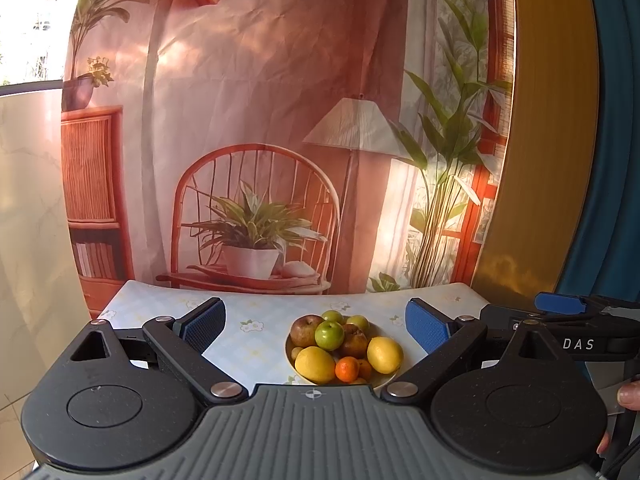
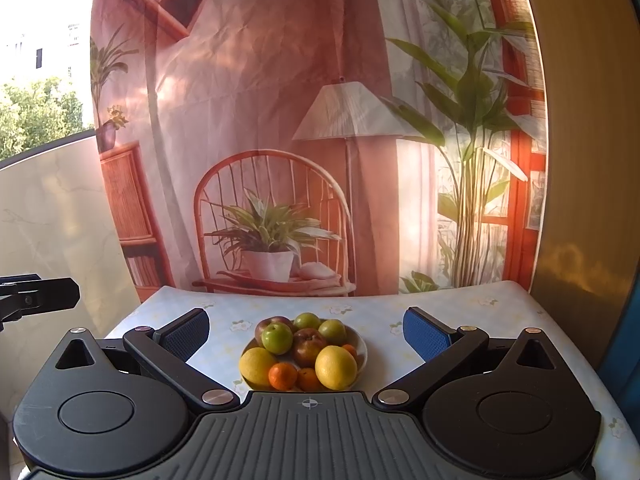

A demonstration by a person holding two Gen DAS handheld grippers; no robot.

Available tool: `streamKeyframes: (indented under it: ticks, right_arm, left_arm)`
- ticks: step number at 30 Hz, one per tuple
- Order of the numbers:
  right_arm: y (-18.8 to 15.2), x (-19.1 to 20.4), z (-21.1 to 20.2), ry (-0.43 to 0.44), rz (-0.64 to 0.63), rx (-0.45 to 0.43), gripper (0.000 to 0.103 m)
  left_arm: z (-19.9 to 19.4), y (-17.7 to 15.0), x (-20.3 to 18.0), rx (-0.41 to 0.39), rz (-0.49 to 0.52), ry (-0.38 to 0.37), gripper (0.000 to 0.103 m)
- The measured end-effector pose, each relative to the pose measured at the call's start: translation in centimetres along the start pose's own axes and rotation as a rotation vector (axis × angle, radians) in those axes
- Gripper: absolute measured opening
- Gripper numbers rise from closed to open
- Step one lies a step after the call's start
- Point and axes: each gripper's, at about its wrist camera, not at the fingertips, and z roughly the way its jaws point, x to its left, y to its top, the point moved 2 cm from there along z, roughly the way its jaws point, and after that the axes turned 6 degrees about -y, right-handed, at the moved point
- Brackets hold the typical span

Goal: Organize fruits

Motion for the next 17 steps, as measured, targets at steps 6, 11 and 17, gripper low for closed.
streamKeyframes:
  ticks: [6,11,17]
  right_arm:
    - [-0.3,-0.1,0.1,-0.004,0.003,0.003,0.103]
    - [-0.6,-0.3,0.4,-0.005,0.006,0.008,0.103]
    - [-0.9,-0.4,1.0,-0.006,0.01,0.02,0.103]
  left_arm:
    - [0.3,0.0,0.1,0.003,-0.006,-0.003,0.098]
    - [0.6,-0.1,0.3,0.005,-0.011,0.002,0.098]
    - [1.0,-0.2,0.4,0.012,-0.019,0.003,0.098]
